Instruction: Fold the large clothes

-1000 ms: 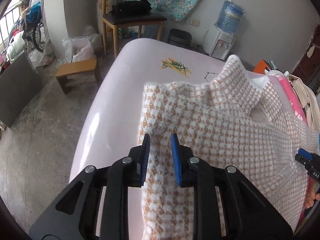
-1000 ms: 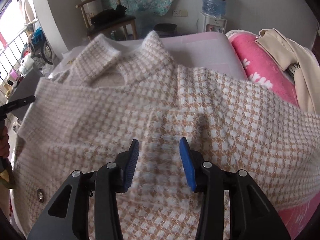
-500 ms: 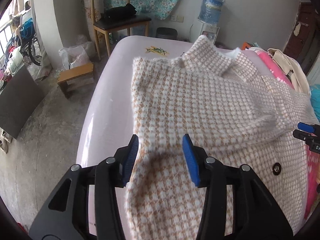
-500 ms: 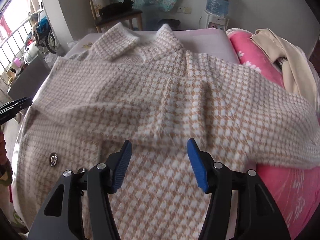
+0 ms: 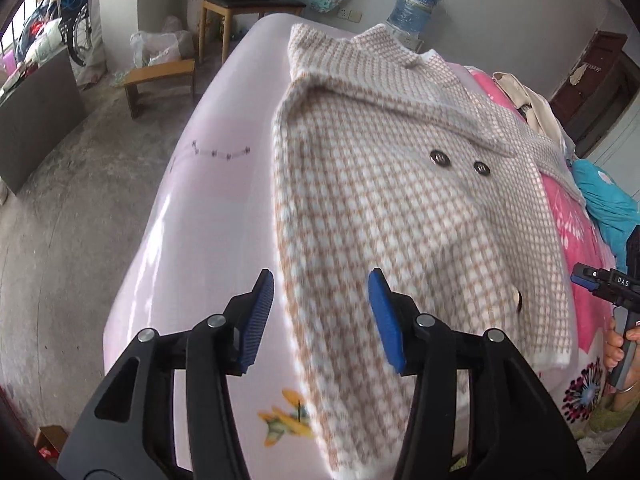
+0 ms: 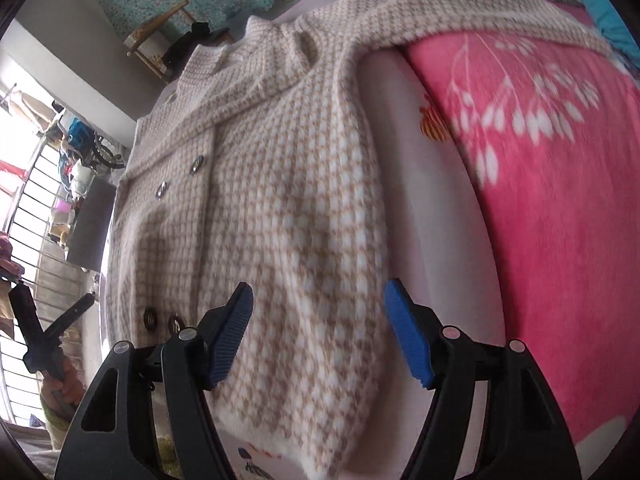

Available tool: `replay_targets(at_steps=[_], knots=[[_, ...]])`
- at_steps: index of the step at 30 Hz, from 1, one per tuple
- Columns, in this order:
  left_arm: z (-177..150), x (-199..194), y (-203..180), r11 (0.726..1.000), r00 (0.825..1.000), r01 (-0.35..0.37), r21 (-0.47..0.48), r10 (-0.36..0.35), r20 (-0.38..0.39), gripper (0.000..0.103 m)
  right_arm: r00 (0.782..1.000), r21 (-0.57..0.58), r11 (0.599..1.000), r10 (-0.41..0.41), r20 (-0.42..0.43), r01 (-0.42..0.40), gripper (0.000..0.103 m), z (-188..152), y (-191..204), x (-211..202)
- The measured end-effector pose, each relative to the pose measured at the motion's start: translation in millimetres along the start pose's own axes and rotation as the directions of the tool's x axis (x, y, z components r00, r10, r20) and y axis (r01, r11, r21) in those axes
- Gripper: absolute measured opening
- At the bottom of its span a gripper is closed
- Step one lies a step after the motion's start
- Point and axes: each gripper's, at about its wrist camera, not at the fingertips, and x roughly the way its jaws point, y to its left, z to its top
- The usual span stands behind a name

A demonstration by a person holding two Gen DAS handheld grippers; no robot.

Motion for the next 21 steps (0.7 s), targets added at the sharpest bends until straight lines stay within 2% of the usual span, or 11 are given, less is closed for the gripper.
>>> replay_targets(at_steps=[6,9,11,14,16,17,19,21], knots=[[-55,-6,7,0.996,0.999,0.017,-0.09,-0.02,-0.031,0.047,0.998,0.06,0.997,0.047,-0.03,-0.046,0.067,-47,-11,4],[-73,-3,13,0.989,0.999,0.007,-0.149,-0.015,-0.048,0.042,0.993,0.079,0.991,0.113,-0.036,-0.11,0.067,-63,-11,7],[-82,-4,14,0.985,0.999,0.016,-0.17,-0.022,-0.035,0.038,0.991,0.078,0.989,0.126,-0.042,-0.122,0.066,-68,-8,9],[-87,-2,11,0.98,0.999,0.044,-0.194,-0.049,-0.02,0.037,0.989,0.091,0.986,0.143,-0.045,-0.139,0.054,-68,-7,16],[-88,2,8,0.977,0.998,0.054,-0.204,-0.058,-0.011,0.03,0.985,0.109,0.981,0.165,-0.043,-0.16,0.044,-71,-9,21],[-89,3,5,0.979,0.999,0.042,-0.198,-0.044,-0.004,0.029,0.986,0.108,0.981,0.164,-0.042,-0.159,0.035,-69,-8,24],[-88,4,-1,0.983,0.999,0.033,-0.182,-0.032,0.005,0.012,0.99,0.094,0.986,0.138,-0.036,-0.134,0.019,-68,-7,27],[-87,-1,-5,0.988,1.0,0.024,-0.15,-0.022,0.017,0.008,0.992,0.085,0.989,0.127,-0.024,-0.125,0.01,-69,-5,23]])
